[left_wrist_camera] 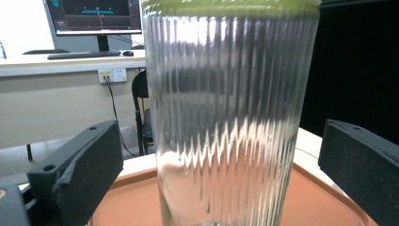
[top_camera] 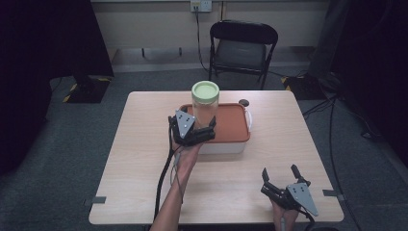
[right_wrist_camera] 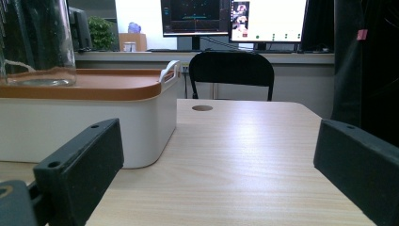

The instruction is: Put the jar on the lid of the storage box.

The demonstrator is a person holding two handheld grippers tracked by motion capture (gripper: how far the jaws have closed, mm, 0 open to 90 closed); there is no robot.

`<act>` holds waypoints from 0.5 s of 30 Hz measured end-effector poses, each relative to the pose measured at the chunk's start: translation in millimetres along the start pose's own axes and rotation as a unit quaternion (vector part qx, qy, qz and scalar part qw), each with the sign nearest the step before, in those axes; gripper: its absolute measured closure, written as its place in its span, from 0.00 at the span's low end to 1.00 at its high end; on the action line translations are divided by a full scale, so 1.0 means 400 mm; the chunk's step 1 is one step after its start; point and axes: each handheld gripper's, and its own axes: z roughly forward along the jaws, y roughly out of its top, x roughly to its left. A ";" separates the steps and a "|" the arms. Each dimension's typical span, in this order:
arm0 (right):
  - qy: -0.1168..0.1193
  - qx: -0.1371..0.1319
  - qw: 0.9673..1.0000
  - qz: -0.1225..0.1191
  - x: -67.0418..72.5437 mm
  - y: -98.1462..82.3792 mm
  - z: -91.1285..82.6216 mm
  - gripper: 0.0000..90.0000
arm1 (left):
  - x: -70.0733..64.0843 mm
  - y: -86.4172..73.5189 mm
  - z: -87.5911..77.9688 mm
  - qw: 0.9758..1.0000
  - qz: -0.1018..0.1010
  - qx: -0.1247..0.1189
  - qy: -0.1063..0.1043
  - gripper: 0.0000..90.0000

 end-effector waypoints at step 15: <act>0.000 0.000 1.000 0.000 0.000 0.000 0.000 0.01 | 0.010 0.003 -0.025 1.000 0.000 -0.007 0.014 0.00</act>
